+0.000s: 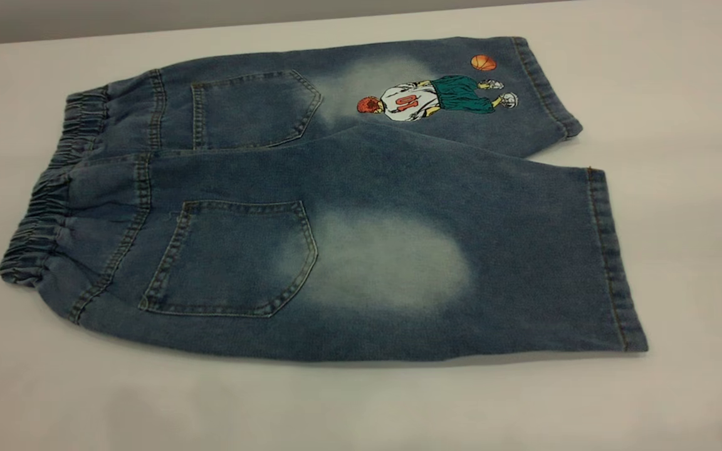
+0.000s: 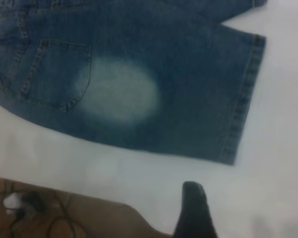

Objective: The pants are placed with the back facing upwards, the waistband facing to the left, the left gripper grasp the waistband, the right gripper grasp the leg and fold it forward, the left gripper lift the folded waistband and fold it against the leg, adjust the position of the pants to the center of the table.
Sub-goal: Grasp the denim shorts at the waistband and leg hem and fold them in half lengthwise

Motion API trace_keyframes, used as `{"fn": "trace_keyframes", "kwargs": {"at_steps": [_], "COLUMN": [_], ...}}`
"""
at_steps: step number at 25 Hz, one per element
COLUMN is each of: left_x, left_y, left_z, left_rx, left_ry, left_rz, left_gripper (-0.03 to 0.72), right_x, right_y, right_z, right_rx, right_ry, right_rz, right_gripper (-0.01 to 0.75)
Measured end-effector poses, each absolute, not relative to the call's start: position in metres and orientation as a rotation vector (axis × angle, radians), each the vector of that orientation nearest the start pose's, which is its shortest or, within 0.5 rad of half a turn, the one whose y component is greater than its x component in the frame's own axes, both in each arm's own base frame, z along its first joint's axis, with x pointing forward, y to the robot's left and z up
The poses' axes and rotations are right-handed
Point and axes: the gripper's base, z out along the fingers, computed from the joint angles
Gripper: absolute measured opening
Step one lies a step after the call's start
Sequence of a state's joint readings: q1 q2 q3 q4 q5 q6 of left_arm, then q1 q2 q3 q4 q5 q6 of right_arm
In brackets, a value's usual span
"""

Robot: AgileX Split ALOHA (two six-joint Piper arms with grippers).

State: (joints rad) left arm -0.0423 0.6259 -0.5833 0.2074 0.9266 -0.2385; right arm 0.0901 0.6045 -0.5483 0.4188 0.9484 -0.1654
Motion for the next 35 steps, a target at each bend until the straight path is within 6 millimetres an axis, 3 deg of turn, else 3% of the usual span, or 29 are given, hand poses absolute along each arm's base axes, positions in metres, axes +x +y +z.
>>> {"fn": "trace_keyframes", "kwargs": {"at_steps": [7,12,16,22,35], "left_x": [0.163,0.196,0.217,0.243,0.282], "left_y": [0.004,0.001,0.006,0.023,0.023], "left_z": [0.248,0.212,0.188,0.162,0.100], "left_rx": [-0.106,-0.076,-0.175,-0.276,-0.348], "left_ry": [2.591,2.716,2.780,2.878,2.990], "left_rz": [0.109,0.103,0.050,-0.038,-0.137], "left_gripper": [0.480,0.464,0.456,0.456,0.456], "right_x": [0.140,0.164,0.177,0.187,0.191], "right_y": [0.044,0.049,0.052,0.054,0.053], "right_z": [0.260,0.245,0.235,0.226,0.227], "right_rx": [-0.120,-0.101,-0.075,-0.087,-0.111], "right_ry": [2.498,2.528,2.539,2.538,2.500], "right_rz": [0.520,0.568,0.604,0.632,0.602], "right_gripper": [0.437,0.437,0.437,0.437,0.437]}}
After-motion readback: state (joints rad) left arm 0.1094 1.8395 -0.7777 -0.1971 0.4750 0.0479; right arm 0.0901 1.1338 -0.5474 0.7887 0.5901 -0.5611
